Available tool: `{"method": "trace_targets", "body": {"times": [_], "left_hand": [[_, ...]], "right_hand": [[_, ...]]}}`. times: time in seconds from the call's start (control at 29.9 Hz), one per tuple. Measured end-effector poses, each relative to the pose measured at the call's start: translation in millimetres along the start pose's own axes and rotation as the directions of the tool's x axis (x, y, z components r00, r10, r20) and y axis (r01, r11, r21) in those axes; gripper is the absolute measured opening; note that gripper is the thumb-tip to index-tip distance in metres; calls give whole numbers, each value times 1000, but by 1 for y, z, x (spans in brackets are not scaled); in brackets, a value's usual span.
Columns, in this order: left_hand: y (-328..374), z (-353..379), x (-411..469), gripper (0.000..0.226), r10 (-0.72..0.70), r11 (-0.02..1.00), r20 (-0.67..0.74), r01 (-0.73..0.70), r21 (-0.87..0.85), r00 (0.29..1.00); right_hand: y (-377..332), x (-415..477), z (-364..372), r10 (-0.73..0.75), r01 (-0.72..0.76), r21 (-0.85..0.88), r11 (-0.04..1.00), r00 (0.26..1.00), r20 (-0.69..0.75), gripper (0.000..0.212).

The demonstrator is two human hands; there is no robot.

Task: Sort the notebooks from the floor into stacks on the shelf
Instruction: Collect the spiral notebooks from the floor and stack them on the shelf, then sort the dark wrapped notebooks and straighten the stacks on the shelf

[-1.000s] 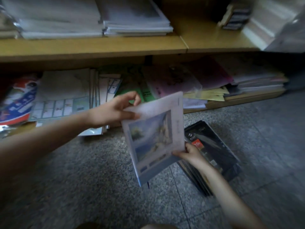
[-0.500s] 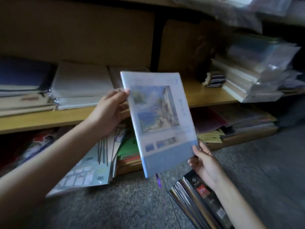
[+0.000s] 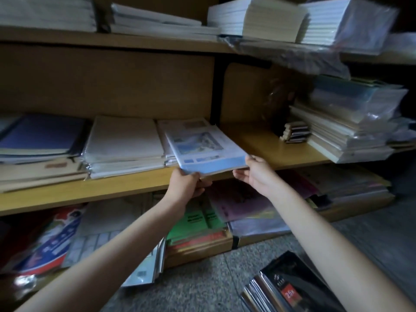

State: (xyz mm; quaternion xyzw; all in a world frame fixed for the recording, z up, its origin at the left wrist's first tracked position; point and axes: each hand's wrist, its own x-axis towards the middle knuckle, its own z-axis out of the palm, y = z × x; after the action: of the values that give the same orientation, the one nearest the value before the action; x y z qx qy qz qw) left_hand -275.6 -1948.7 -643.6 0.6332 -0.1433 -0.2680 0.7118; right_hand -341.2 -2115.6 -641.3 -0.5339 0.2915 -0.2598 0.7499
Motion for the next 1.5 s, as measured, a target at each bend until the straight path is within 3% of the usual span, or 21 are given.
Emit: {"method": "trace_targets", "body": {"times": [0.1, 0.13, 0.17, 0.2, 0.23, 0.27, 0.3, 0.33, 0.37, 0.43, 0.57, 0.7, 0.84, 1.0, 1.24, 1.5], "left_hand": [[-10, -8, 9, 39, 55, 993, -109, -43, 107, 993], [-13, -12, 10, 55, 115, 972, -128, -85, 219, 985], [-15, -16, 10, 68, 203, 883, -131, -124, 452, 970], [-17, -21, 10, 74, 325, 672, -120, -139, 728, 938], [-19, -26, 12, 72, 483, 384, -36, -175, 907, 875], [-20, -32, 17, 66, 593, 131, 104, -223, 966, 798], [-19, -36, 23, 59, 636, -41, 230, -265, 963, 737], [-17, -38, 29, 53, 618, -148, 319, -292, 945, 718], [-15, -40, 34, 49, 573, -184, 357, -309, 933, 737], [-10, -38, 41, 47, 507, -128, 329, -308, 943, 797], [-3, -37, 59, 43, 545, -52, 249, -264, 963, 801], [-6, -39, 74, 39, 612, -10, 183, -224, 975, 770], [-12, -42, 83, 38, 660, -40, 197, -228, 973, 725], [-12, -47, 90, 34, 686, -34, 204, -249, 968, 698], [-14, -51, 94, 34, 689, -38, 230, -282, 959, 688], [-16, -56, 91, 39, 658, -66, 275, -311, 948, 701]], "right_hand": [[4, 5, 7, 18, -15, -57, 998, 998, 53, 32], [6, 7, 8, 17, -12, -67, 998, 997, 75, 38], [6, 8, 9, 15, -6, -93, 996, 995, 96, 44], [6, 9, 11, 11, 4, -133, 991, 993, 115, 49], [5, 11, 13, 4, 18, -172, 985, 992, 128, 53], [5, 14, 14, -8, 36, -212, 977, 991, 132, 56], [5, 17, 15, -24, 56, -264, 963, 992, 126, 57], [5, 21, 15, -47, 83, -331, 940, 992, 116, 57], [5, 25, 15, -72, 112, -399, 910, 991, 113, 55], [6, 30, 15, -125, 154, -494, 856, 988, 92, 51], [15, 34, 17, -298, 268, -558, 785, 954, 39, 51], [24, 35, 19, -443, 389, -726, 567, 887, 129, 42], [30, 37, 15, -380, 412, -848, 334, 882, 279, 50], [31, 36, 15, -355, 422, -882, 211, 874, 333, 57], [39, 29, 18, -409, 429, -900, -75, 810, 420, 54], [38, 21, 29, -353, 328, -928, -178, 859, 371, 59]]}}
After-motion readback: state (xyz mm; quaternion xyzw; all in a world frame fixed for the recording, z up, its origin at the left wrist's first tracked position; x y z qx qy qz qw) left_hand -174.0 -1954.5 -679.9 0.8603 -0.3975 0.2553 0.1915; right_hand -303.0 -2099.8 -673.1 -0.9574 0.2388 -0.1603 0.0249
